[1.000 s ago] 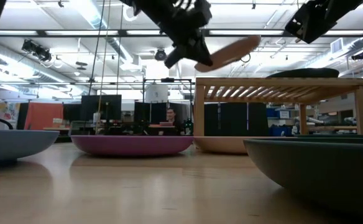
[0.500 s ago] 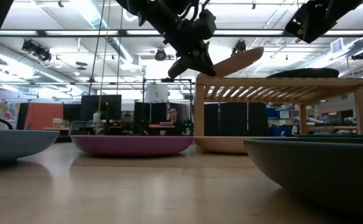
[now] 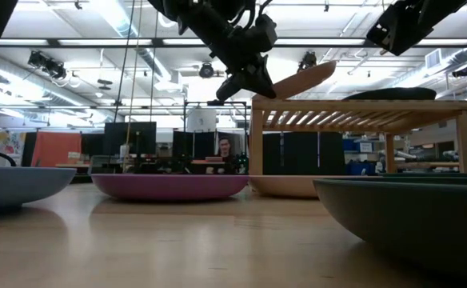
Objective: Place and stack plates onto a shelf
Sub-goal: Put the left light orange plate on the shelf
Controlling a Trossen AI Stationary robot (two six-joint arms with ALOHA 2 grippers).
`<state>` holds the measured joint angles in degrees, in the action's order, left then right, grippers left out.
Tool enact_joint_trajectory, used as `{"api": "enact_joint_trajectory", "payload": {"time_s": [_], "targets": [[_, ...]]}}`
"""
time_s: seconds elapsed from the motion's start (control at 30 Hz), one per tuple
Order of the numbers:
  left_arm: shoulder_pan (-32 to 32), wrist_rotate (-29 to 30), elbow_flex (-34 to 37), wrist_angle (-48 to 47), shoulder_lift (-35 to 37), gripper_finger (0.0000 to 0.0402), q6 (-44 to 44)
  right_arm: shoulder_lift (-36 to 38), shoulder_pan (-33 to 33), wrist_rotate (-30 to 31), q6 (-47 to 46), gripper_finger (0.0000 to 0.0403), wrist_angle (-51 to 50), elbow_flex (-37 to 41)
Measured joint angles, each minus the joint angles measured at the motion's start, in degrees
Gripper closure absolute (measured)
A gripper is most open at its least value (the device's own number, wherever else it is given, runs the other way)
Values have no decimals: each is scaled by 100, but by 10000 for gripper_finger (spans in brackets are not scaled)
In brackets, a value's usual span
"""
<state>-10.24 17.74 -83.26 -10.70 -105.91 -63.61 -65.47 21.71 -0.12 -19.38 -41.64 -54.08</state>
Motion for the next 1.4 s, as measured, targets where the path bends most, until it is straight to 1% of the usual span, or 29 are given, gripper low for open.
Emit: {"api": "enact_joint_trajectory", "payload": {"time_s": [0.13,0.33,0.5,0.67,0.87,1.03,1.2,1.4], "targets": [[0,-2,0,0,2,379,104,0,0,0,0,210,1,0],[0,2,0,-6,4,364,917,0,0,1,0,210,0,0],[0,-6,0,0,4,340,895,0,-2,2,0,210,1,0],[-35,-310,0,5,4,320,902,0,-1,2,0,210,0,0],[-119,-332,0,11,4,299,902,0,-1,1,0,210,0,0],[-190,-345,0,16,7,285,904,0,-2,2,0,210,-1,0],[-263,-511,0,62,7,273,904,0,-1,2,1,210,1,0],[-334,-511,0,404,7,271,1056,0,0,2,2,210,1,0]]}}
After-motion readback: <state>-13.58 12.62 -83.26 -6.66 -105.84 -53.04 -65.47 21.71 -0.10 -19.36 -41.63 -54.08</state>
